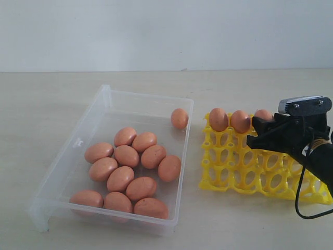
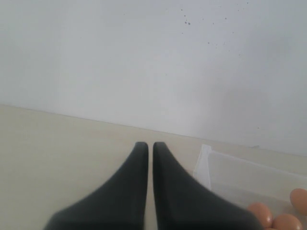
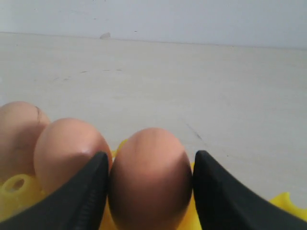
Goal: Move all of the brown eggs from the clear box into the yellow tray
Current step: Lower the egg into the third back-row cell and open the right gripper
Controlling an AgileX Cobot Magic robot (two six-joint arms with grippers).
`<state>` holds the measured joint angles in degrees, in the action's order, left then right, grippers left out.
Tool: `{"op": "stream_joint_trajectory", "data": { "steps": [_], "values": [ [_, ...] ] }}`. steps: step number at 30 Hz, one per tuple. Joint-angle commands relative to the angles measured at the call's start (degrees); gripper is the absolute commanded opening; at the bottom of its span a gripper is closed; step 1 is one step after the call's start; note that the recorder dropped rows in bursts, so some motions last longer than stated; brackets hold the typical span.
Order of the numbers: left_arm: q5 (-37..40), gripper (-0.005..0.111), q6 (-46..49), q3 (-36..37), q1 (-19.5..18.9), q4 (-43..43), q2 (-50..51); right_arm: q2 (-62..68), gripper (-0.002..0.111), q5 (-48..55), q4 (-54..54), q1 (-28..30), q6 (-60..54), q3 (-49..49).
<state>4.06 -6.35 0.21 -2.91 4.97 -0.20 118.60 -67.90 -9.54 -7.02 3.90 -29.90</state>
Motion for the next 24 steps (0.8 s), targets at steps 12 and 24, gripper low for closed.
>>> {"op": "stream_joint_trajectory", "data": {
  "steps": [12,24],
  "values": [
    [-0.1,0.004,-0.1,-0.2,0.2,0.0,0.2,-4.3,0.046,4.0,0.0,0.2,0.1,0.1],
    [-0.1,0.004,-0.1,-0.2,0.2,0.0,0.2,-6.5,0.046,3.5,3.4,0.2,0.0,0.1]
  ]
}}
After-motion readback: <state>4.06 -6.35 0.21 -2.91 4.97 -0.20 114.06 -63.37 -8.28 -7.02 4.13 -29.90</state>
